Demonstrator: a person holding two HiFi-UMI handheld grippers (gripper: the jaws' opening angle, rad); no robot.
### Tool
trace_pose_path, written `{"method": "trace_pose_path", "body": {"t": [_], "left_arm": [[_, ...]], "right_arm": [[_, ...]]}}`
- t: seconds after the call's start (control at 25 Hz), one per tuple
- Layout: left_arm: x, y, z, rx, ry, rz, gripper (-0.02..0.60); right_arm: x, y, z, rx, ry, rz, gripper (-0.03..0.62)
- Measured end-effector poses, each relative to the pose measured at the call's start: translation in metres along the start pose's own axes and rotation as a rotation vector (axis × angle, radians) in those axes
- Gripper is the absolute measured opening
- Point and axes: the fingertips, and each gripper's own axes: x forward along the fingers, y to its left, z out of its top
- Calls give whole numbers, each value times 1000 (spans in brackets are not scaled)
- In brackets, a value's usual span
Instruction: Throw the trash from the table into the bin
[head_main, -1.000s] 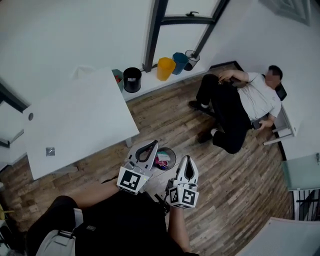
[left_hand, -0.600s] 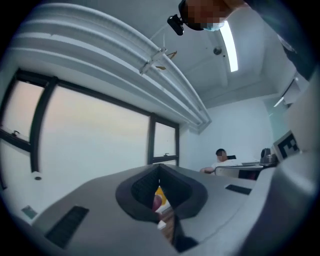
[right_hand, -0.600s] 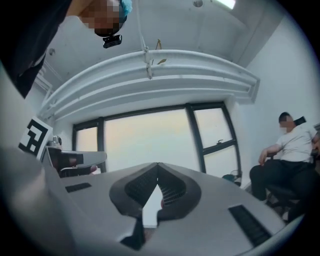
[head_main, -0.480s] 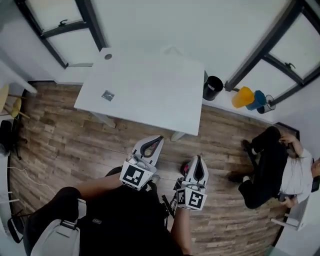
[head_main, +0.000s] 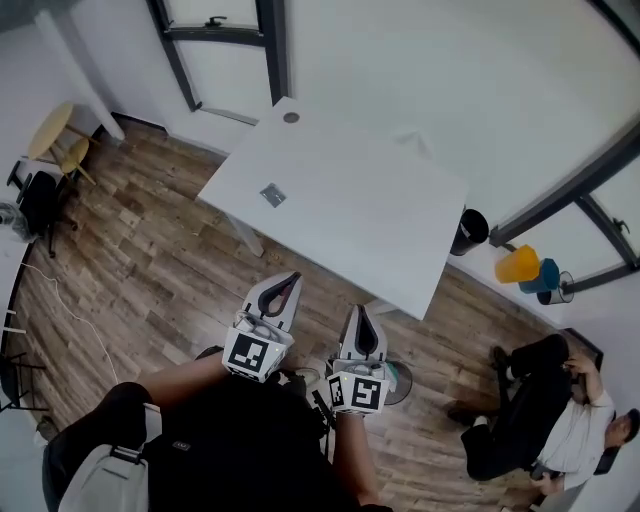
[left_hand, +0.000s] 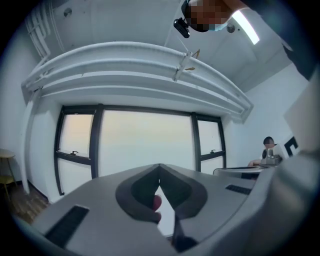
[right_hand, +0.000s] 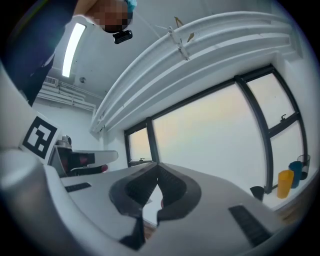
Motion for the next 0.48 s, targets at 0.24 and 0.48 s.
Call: {"method": "trace_pose_path", "body": {"t": [0.24,0.48], "left_arm": [[-8,72,-1,-48,1,132,-3],[-9,168,-37,-119,40,184,-3]], "right_arm": [[52,46,-22,12,57,114,6],[115,102,-50,-18,138,200,6]]}}
